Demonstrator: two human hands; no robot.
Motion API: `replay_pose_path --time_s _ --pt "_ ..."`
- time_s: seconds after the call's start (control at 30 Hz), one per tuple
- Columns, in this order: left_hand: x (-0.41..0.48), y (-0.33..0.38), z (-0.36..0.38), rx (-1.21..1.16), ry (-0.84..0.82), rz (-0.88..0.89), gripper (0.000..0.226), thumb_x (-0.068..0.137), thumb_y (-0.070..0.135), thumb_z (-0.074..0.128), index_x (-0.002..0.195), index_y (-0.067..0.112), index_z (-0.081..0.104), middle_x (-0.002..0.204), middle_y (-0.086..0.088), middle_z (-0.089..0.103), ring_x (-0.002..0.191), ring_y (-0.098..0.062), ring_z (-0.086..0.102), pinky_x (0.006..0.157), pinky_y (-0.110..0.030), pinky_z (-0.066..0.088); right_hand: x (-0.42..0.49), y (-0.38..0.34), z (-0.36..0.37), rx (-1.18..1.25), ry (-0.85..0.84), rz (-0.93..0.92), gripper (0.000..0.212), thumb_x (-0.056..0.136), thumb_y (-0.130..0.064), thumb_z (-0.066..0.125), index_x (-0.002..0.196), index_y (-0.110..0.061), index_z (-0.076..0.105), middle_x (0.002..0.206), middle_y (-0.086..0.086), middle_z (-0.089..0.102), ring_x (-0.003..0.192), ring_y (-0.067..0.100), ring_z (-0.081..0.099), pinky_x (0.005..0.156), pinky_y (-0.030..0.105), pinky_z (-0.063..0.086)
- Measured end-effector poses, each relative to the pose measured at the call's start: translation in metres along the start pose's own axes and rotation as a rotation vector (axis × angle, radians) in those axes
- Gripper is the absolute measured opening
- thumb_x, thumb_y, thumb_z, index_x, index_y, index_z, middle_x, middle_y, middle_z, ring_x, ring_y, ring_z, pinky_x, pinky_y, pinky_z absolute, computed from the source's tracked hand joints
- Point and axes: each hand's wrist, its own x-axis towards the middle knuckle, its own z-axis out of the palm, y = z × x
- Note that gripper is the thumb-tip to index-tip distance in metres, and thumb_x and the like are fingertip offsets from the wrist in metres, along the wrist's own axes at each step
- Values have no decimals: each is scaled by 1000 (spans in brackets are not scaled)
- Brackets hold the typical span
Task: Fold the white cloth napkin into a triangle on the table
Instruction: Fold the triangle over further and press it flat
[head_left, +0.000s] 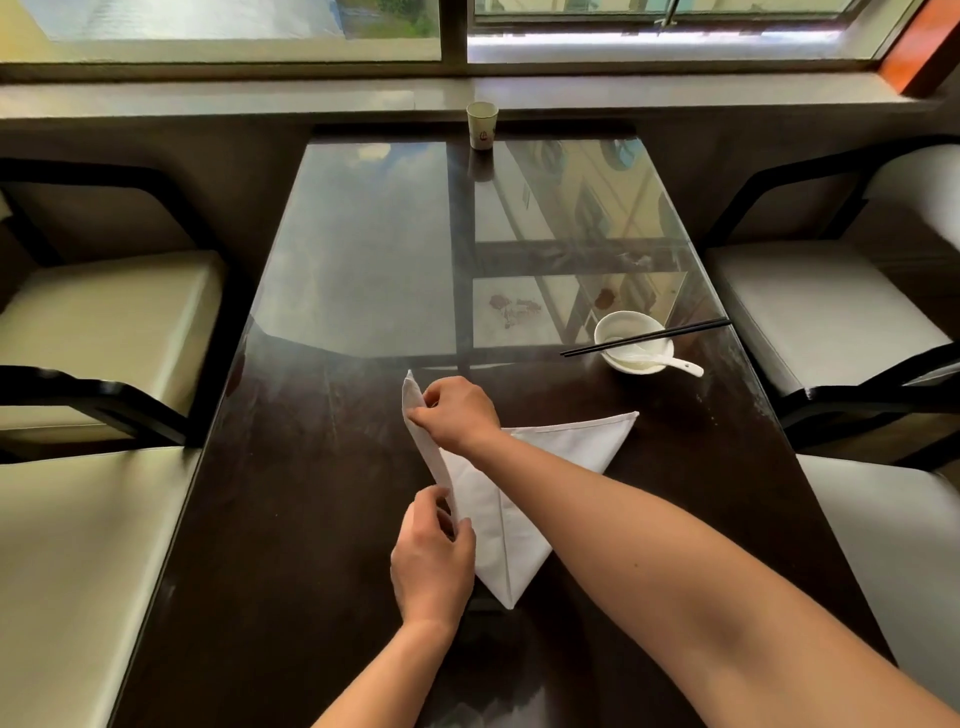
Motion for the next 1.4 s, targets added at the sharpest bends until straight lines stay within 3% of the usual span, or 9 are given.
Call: replay_pose_path --time_s 0.2,0.3,0.47,0.7,0.8,0.93,1.03,1.27,1.4 --pt "-25 -5 7 -6 -40 -46 33 82 18 74 102 32 51 76 13 57 68 -4 57 55 -17 40 1 9 -12 62 31 2 30 93 -41 62 77 -17 69 78 -1 67 77 21 65 63 32 46" --pt "-31 -2 10 -12 -26 -34 31 82 12 72 106 27 57 77 14 56 70 -4 57 57 -16 38 0 15 -23 107 45 18 26 91 -37 65 74 -17 68 79 0 69 80 24 67 69 38 55" --pt "-36 1 9 -9 38 112 33 79 -3 74 108 12 70 80 9 59 68 -7 57 62 -26 49 -3 31 -42 245 70 59 19 88 -29 69 84 -10 74 87 8 74 85 29 70 79 52 60" --pt "-41 5 11 28 90 282 37 73 -11 77 106 6 74 75 3 59 62 -12 56 57 -30 55 -8 50 -65 418 78 111 14 89 -21 71 91 -7 74 91 13 75 85 32 73 77 52 62" --pt "-44 9 15 15 81 282 38 74 -8 78 108 6 73 77 5 58 62 -11 56 56 -29 55 -12 56 -71 465 60 125 14 90 -19 71 96 -6 74 92 13 75 82 31 74 75 46 63" --pt "-51 12 20 -7 42 222 47 71 -5 81 114 8 69 84 4 57 68 -13 57 58 -32 56 -18 66 -82 508 31 127 9 92 -19 70 95 -11 73 84 6 74 69 19 71 59 29 56" --pt "-54 13 23 24 36 257 51 69 -8 79 116 9 69 89 2 56 73 -18 58 58 -37 58 -21 75 -92 526 41 135 7 92 -18 70 89 -13 73 80 4 73 67 18 70 59 28 56" --pt "-59 11 35 137 71 463 55 60 -26 70 107 2 73 88 -9 60 76 -22 59 70 -27 53 -27 97 -111 607 83 151 14 91 -11 71 78 -16 70 69 3 70 54 14 65 49 22 53" --pt "-59 5 37 284 38 687 27 84 -11 57 99 2 75 86 -13 62 74 -25 59 65 -35 57 -29 108 -117 619 107 154 15 90 -10 71 77 -17 69 69 2 71 52 10 67 46 19 50"
